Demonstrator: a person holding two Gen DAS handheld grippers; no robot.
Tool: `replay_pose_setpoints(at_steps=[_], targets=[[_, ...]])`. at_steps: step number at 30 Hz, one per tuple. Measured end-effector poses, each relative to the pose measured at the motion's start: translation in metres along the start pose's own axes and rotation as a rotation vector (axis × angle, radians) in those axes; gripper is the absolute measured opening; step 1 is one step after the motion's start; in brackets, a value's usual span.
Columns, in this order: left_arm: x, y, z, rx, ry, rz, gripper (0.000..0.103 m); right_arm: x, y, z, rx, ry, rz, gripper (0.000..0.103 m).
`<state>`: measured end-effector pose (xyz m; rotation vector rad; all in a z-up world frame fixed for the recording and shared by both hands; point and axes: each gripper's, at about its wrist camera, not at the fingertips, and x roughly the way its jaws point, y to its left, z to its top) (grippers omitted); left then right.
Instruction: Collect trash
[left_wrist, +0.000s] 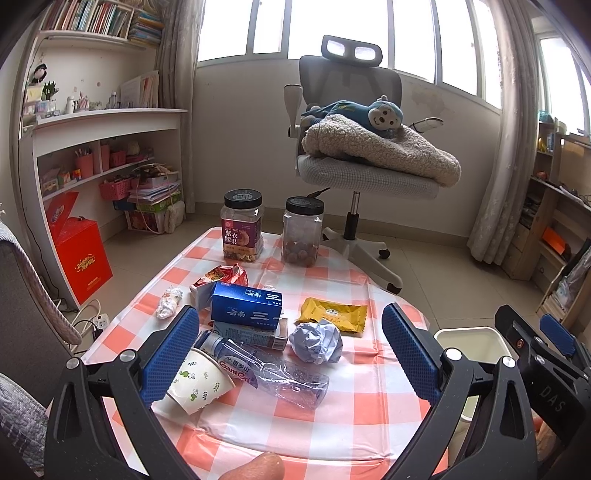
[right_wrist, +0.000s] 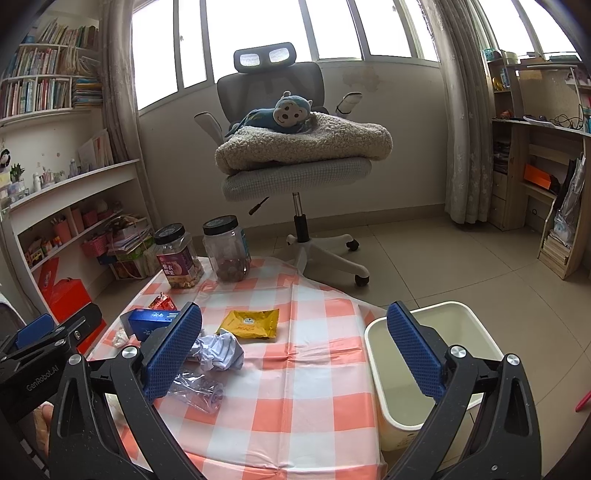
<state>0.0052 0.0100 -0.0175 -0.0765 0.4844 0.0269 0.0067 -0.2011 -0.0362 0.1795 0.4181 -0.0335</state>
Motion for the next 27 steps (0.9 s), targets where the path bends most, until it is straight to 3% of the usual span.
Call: replay_pose_setpoints(at_steps=[6, 9, 12, 15, 17, 20, 21, 23, 25, 27], targets=[[0.025, 0.025, 0.014, -0.019, 0.116, 0.024, 0.096, 0.019, 0.005, 0.006, 0.020, 0.109, 0.047, 0.096], [0.046, 0.057, 0.035, -0.085, 0.209, 0.015, 0.096, 0.037, 0.013, 0.023, 0.003, 0.185, 0.077, 0.096], [0.085, 0.088, 0.050, -0.124, 0.404, -0.046, 0.096, 0.066, 0.026, 0.033, -0.030, 0.289, 0.116, 0.096], [0.132, 0.098, 0.026, 0.002, 0.681, 0.043, 0.096, 0.100, 0.037, 0.028, -0.065, 0.409, 0.150, 0.096], [0.148, 0.110, 0.002, 0.014, 0.741, 0.070, 0.096, 0.121, 0.038, 0.014, -0.084, 0.475, 0.172, 0.096], [0.174, 0.133, -0.038, -0.091, 0.902, 0.093, 0.096, 0.154, 0.030, -0.010, -0.069, 0.581, 0.165, 0.096], [0.179, 0.138, -0.043, -0.137, 0.928, 0.082, 0.096, 0.164, 0.028, -0.015, -0.044, 0.627, 0.141, 0.096], [0.185, 0.139, -0.045, -0.156, 0.916, 0.069, 0.096, 0.179, 0.027, -0.019, 0.035, 0.679, 0.176, 0.096], [0.193, 0.132, -0.049, -0.062, 0.935, 0.127, 0.096, 0.186, 0.031, -0.018, 0.062, 0.683, 0.187, 0.096], [0.200, 0.126, -0.054, -0.003, 0.967, 0.123, 0.096, 0.192, 0.040, -0.015, 0.038, 0.687, 0.191, 0.096]])
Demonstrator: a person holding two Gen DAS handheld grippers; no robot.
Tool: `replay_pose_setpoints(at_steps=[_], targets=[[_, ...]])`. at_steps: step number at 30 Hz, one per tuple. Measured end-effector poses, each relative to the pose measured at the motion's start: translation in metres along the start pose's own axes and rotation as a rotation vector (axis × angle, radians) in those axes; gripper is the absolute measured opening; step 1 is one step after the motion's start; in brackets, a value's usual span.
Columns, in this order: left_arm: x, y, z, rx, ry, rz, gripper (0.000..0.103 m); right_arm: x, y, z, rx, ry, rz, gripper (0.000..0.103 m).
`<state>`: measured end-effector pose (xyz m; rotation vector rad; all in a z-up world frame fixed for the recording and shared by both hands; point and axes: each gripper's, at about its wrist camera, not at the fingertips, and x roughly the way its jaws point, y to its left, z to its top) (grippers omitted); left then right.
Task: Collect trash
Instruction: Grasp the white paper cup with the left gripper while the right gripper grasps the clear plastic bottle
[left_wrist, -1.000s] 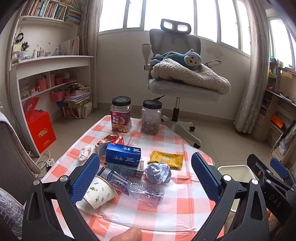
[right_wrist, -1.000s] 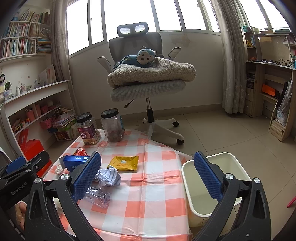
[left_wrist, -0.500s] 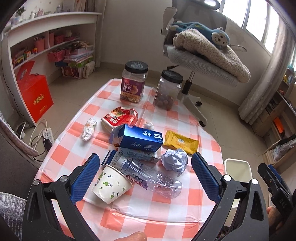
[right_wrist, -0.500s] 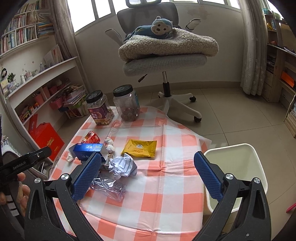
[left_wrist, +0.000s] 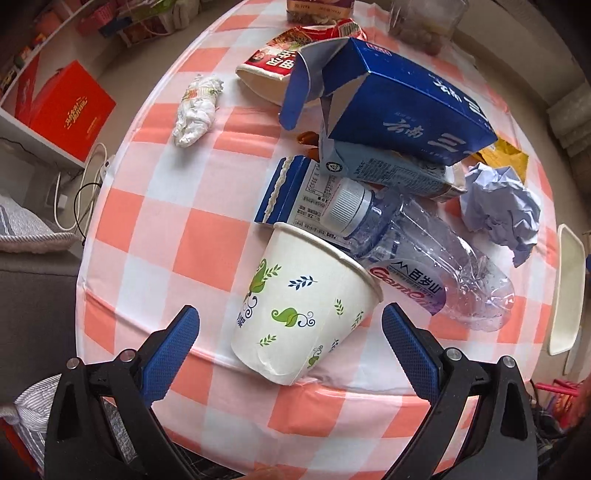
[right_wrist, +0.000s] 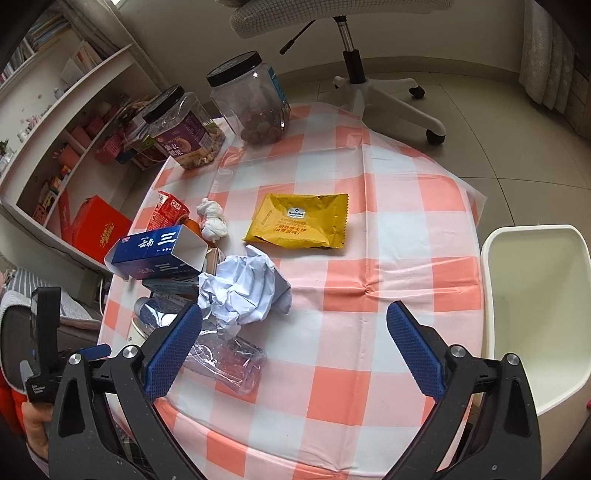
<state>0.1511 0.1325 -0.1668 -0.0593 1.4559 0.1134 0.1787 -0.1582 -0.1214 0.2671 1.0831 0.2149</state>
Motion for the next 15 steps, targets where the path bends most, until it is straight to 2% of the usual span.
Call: replay_pose_setpoints(at_steps=[5, 6, 7, 9, 12, 15], targets=[[0.007, -0.015, 0.002, 0.098, 0.014, 0.016, 0.096, 0.010, 0.031, 0.001, -0.159, 0.013, 0.016, 0.096], [0.010, -0.017, 0.001, 0.109, 0.027, 0.018, 0.091, 0.012, 0.039, 0.000, -0.209, 0.013, 0.019, 0.096], [0.015, -0.016, 0.001, 0.115, 0.043, 0.010, 0.077, 0.014, 0.047, -0.003, -0.262, 0.015, 0.028, 0.096], [0.014, -0.011, -0.002, 0.101, 0.038, -0.016, 0.073, 0.017, 0.063, -0.010, -0.369, 0.025, 0.047, 0.096], [-0.003, 0.006, -0.011, 0.076, 0.005, -0.089, 0.056, 0.021, 0.088, -0.027, -0.527, 0.028, 0.042, 0.096], [-0.022, 0.029, -0.019, 0.031, -0.042, -0.121, 0.053, 0.029, 0.109, -0.045, -0.662, 0.036, 0.018, 0.096]])
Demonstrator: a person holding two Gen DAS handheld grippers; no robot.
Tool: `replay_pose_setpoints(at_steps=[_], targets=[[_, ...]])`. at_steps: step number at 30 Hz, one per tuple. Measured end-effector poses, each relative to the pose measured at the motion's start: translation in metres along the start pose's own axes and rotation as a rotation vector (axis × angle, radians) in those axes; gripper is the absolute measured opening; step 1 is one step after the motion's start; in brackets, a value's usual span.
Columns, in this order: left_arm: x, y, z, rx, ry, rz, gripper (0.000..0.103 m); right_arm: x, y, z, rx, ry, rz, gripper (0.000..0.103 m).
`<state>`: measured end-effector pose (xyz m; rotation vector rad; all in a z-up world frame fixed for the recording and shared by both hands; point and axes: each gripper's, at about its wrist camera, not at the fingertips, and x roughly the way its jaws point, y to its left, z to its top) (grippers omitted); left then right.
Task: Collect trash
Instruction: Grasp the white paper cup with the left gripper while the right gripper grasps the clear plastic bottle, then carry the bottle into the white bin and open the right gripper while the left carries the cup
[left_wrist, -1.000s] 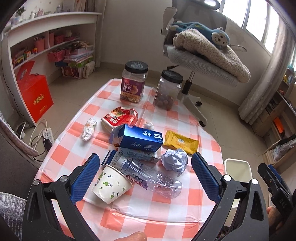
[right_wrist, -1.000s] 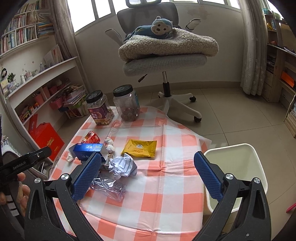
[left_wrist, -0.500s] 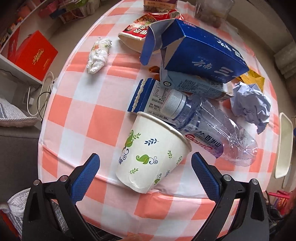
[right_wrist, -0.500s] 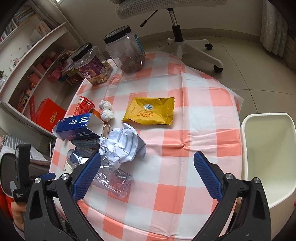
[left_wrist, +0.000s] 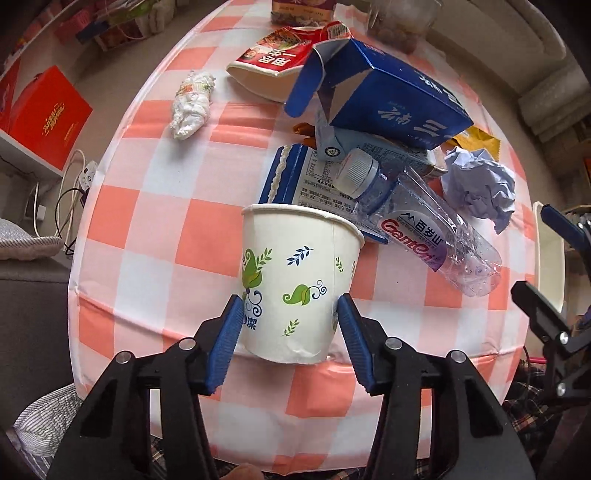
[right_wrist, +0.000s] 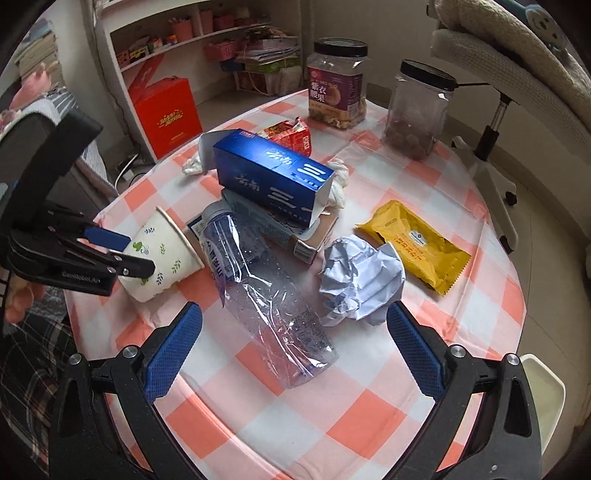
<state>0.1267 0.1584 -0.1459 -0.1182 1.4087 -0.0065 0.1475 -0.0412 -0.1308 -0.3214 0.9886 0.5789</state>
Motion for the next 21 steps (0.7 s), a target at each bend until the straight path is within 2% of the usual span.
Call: replay_pose_setpoints(at_steps=[5, 8, 9, 10, 12, 13, 15, 17, 21], targets=[[-0.031, 0.020, -0.006, -0.063, -0.081, -0.031, 0.053, 0.027, 0.030, 0.002, -0.102, 0.034, -0.080, 0.096], [-0.043, 0.022, -0.002, -0.089, -0.130, -0.015, 0.053, 0.041, 0.047, 0.006, -0.152, 0.029, -0.139, 0.094], [-0.043, 0.028, -0.002, -0.096, -0.140, -0.018, 0.053, 0.045, 0.051, 0.008, -0.163, 0.023, -0.156, 0.090], [-0.044, 0.028, -0.001, -0.102, -0.143, -0.022, 0.053, 0.049, 0.054, 0.010, -0.170, 0.022, -0.170, 0.080], [-0.045, 0.030, 0.000, -0.108, -0.153, -0.013, 0.053, 0.054, 0.060, 0.013, -0.167, 0.022, -0.185, 0.071], [-0.045, 0.030, 0.002, -0.111, -0.158, -0.008, 0.053, 0.057, 0.059, 0.014, -0.154, 0.025, -0.177, 0.062], [-0.042, 0.032, 0.004, -0.118, -0.170, -0.015, 0.053, 0.063, 0.056, 0.015, -0.133, 0.050, -0.150, 0.054], [-0.047, 0.032, 0.004, -0.123, -0.193, -0.025, 0.053, 0.063, 0.055, 0.015, -0.126, 0.041, -0.162, 0.054], [-0.062, 0.031, 0.004, -0.132, -0.261, -0.067, 0.053, 0.049, 0.043, 0.017, -0.018, 0.023, -0.057, 0.053]])
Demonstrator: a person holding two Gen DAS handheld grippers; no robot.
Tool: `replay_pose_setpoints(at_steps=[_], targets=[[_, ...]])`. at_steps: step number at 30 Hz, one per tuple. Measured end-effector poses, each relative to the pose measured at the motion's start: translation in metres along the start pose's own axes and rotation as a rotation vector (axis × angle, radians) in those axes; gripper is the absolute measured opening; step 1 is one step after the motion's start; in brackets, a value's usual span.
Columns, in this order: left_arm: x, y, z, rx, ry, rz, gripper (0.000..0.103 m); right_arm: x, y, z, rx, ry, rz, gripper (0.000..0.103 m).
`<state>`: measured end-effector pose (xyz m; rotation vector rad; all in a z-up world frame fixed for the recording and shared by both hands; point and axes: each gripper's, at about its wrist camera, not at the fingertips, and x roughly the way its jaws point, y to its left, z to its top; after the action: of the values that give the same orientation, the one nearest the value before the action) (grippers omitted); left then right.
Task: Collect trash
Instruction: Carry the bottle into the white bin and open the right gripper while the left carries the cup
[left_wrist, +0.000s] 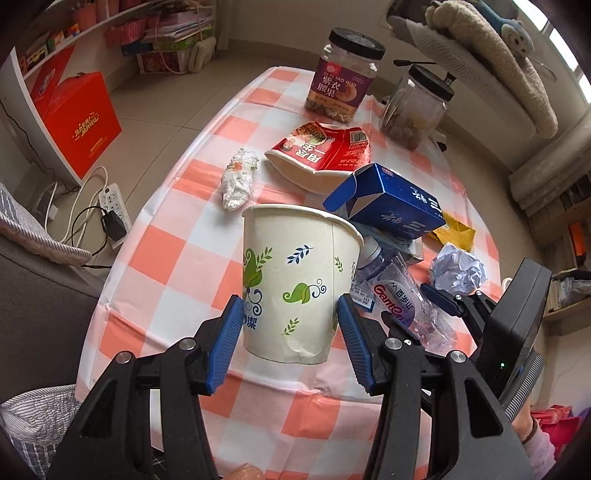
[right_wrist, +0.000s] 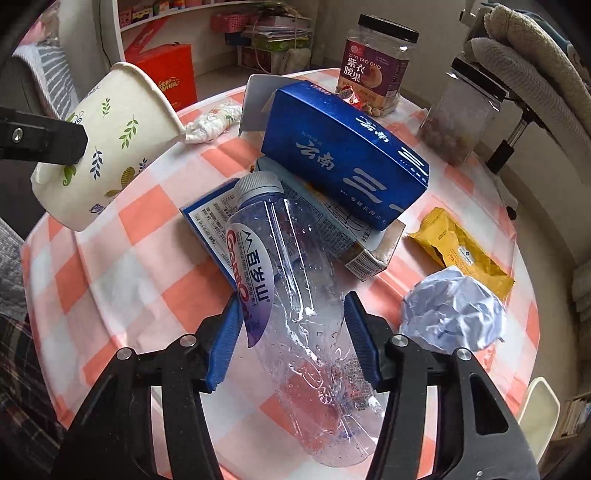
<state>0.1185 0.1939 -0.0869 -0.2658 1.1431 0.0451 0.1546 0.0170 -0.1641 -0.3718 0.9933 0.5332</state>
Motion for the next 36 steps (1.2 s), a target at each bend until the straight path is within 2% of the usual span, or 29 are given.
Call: replay_pose_setpoints(at_steps=[5, 8, 13, 17, 29, 36], targets=[[-0.019, -0.011, 0.004, -0.005, -0.089, -0.048, 0.053, -0.037, -0.018, -0.002, 0.112, -0.086, 0.069, 0.053], [-0.027, -0.019, 0.007, -0.009, -0.130, -0.074, 0.053, -0.063, -0.029, -0.005, 0.163, -0.152, 0.077, 0.053], [-0.033, -0.041, 0.009, -0.003, -0.175, -0.128, 0.053, -0.098, -0.058, -0.012, 0.238, -0.240, 0.039, 0.053], [-0.035, -0.066, 0.008, 0.031, -0.201, -0.167, 0.053, -0.119, -0.087, -0.026, 0.305, -0.284, -0.026, 0.053], [-0.021, -0.134, 0.004, 0.113, -0.221, -0.232, 0.053, -0.164, -0.183, -0.083, 0.568, -0.307, -0.233, 0.053], [-0.009, -0.177, -0.005, 0.175, -0.209, -0.271, 0.053, -0.177, -0.233, -0.129, 0.738, -0.256, -0.331, 0.053]])
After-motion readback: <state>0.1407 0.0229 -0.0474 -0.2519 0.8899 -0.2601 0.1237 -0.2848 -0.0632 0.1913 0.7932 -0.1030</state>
